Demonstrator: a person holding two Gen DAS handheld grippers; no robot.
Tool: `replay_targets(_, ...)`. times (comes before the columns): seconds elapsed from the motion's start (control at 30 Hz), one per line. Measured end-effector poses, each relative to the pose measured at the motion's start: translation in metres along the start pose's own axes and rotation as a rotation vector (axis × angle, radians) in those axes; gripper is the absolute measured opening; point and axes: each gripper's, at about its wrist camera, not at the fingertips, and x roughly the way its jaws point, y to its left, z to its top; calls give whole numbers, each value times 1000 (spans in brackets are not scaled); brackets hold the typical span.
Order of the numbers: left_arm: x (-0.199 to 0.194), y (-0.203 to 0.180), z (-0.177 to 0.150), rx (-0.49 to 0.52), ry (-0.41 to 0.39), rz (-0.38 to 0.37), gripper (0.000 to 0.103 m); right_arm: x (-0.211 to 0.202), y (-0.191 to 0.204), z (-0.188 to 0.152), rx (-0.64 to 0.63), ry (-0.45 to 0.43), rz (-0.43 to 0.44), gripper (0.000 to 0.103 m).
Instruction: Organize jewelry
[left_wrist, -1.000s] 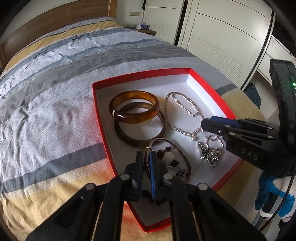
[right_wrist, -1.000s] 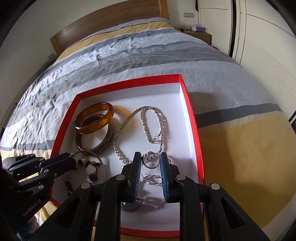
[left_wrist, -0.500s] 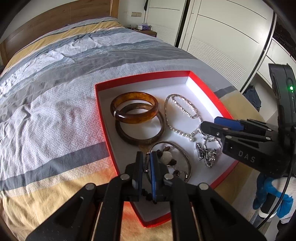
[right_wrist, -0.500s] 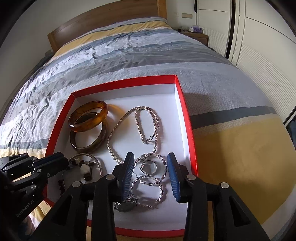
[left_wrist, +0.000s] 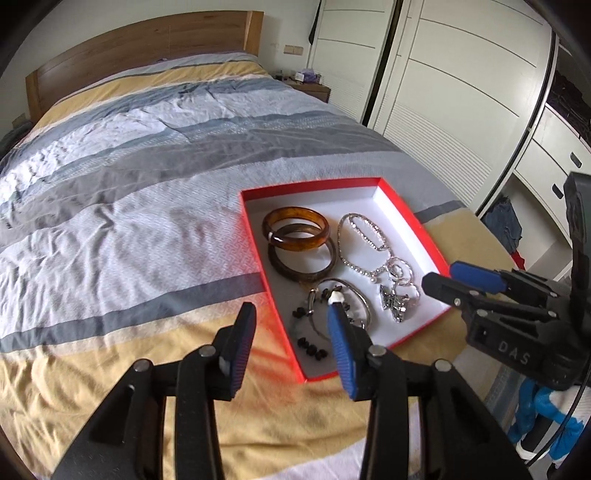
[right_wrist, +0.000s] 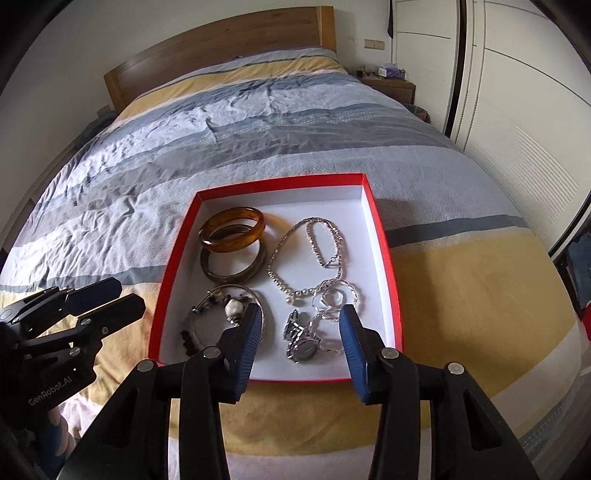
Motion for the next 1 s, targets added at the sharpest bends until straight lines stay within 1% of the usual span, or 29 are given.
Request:
replay_targets(0.03,-7,2,-2,-6,-7,3,45,-6,5,-2,-7,-3,4,45)
replay_targets(0.07,-16,3,-4,-14,-18,6,48,-12,10,-4,-12,-4,5,45)
replay_targets(0.2,-45,11,-12,-31,-48,21,52,-34,28,-13,-33,-15,19,46)
replay_targets(0.33,-75,18,-25,-40,-70,56,58,-55,45,-26,-39,-26,37,46)
replay_targets(0.47,-103,26,-41,-52,-92,80,58,-76,62,-38,-47,-35,52,46)
replay_targets(0.57,-125,31,-53,-55,-110,116,58,-91,74,-47,-55,-46,62,46)
replay_targets(0.83,-182,49,-86,-91,-177,205,59,-129,102,-77,-74,-68,88,47)
replay_targets(1.0,-211,54,-101,-105,-229,240,59,-148,117,-93,-94,-81,91,47)
